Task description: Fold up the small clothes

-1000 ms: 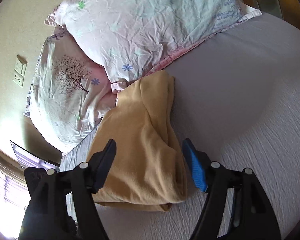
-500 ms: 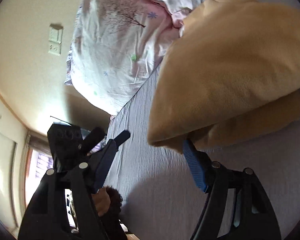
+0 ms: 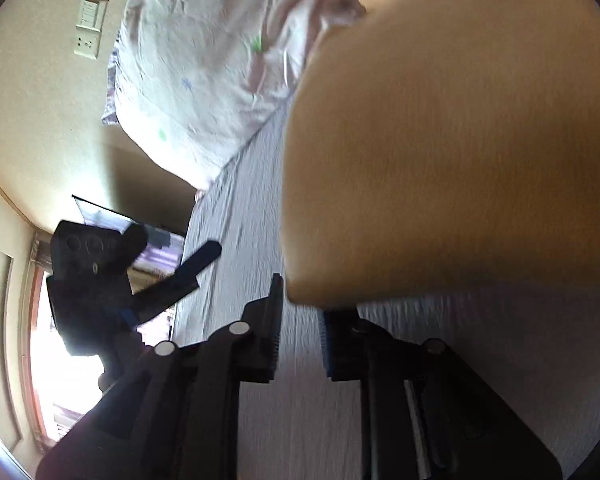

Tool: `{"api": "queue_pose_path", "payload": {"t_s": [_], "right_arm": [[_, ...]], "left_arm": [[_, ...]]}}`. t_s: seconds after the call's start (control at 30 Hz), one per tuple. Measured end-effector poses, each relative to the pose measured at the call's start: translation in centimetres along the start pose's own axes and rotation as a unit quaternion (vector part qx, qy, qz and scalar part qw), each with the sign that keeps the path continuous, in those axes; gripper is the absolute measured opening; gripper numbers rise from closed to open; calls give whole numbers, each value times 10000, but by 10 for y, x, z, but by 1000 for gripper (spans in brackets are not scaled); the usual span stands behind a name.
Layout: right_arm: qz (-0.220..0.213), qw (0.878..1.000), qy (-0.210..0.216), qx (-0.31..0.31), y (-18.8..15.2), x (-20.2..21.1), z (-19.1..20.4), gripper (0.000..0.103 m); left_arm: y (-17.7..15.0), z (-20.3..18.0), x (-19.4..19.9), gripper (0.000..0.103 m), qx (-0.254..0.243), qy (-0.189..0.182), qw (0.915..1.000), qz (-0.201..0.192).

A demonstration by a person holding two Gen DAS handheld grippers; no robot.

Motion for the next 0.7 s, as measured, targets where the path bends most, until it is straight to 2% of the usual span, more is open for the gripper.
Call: {"api": "queue_pose_path", "payload": {"t_s": [0.03, 0.07, 0.1, 0.13, 0.17, 0.2, 0.27, 0.33, 0.4, 0.47, 0.5, 0.63, 0.67, 0.7], "right_arm": [[86, 9999, 7, 123, -8, 8, 1, 35], [29, 9995, -42, 310, -15, 19, 4, 52], [-164, 9983, -121, 540, -22, 37, 9, 57], [-452, 9963, -138, 724, -26, 59, 13, 57], [-729, 9941, -152, 783, -26, 80, 14, 63], [-1097, 9912, -217, 706, -21, 103, 11, 78], [-1689, 9828, -579, 462, 0, 140, -3, 92], [-1903, 9743, -1196, 142, 28, 157, -24, 91], [-1809, 9721, -1492, -19, 51, 158, -42, 62], [-1676, 9734, -1562, 42, 69, 152, -47, 51], [-1688, 9722, -1616, 134, 79, 151, -46, 47], [-1654, 9668, -1910, 383, 120, 135, -38, 47], [-1537, 9668, -1992, 448, 127, 127, -40, 44], [-1376, 9653, -2161, 505, 134, 114, -40, 32]], "left_arm": [[-1, 0, 0, 85, -26, 29, 10000, 17], [0, -1, -1, 85, -58, 61, 10000, 41], [1, -3, -3, 85, -92, 89, 9999, 60], [3, -4, -4, 86, -112, 121, 9998, 65], [6, -5, -7, 88, -115, 142, 9998, 65], [10, -7, -11, 89, -103, 131, 9998, 73], [18, -11, -25, 91, -84, 62, 9998, 170], [25, -15, -43, 91, -43, 76, 9994, 325], [31, -15, -59, 91, 22, 181, 9988, 447], [33, -13, -69, 91, 177, 106, 9984, 531], [33, -12, -73, 91, 219, 45, 9982, 563], [32, -15, -78, 91, 129, 117, 9981, 596], [32, -16, -79, 91, 106, 118, 9980, 608], [32, -17, -80, 91, 93, 126, 9980, 615]]}}
Point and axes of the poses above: each gripper's, at about its wrist camera, not at the fingertips, and x roughly against the way its jaws point, z to its left, y to its top, the point moved 3 cm from there along -x, roughly the way its jaws point, and after that the axes turned 7 degrees about z, right-handed, at the moved point
